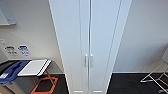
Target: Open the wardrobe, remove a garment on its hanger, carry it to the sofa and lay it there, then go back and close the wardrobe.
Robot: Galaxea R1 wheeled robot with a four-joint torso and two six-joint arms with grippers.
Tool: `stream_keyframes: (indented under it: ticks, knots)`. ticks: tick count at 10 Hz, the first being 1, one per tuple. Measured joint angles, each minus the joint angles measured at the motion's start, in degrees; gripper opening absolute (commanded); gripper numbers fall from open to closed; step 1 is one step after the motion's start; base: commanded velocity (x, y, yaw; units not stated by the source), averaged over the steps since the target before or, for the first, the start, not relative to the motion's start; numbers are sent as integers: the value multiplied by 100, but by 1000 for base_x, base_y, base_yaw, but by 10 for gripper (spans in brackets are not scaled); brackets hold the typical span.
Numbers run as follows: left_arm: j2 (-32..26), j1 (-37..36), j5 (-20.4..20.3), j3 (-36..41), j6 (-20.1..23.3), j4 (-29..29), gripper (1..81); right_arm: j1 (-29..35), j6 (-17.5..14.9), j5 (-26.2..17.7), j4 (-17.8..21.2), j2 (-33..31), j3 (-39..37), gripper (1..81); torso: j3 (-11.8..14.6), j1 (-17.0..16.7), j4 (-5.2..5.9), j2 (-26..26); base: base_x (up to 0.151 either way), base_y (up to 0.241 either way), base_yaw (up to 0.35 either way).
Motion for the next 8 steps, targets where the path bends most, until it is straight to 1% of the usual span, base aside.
stream_keyframes:
  ticks: [2,4,8]
  knots:
    - [11,66,17,0,0,2,811,-41,0,-9,0,-1,0,811,0,-9,0,-5,79,0,0]
    - [12,-20,-44,0,2,13,811,23,-12,11,0,-4,0,811,-2,-7,0,-2,90,0,0]
    - [76,16,-2,0,5,16,811,-9,-17,16,-2,-54,9,811,-2,-2,0,0,94,0,0]
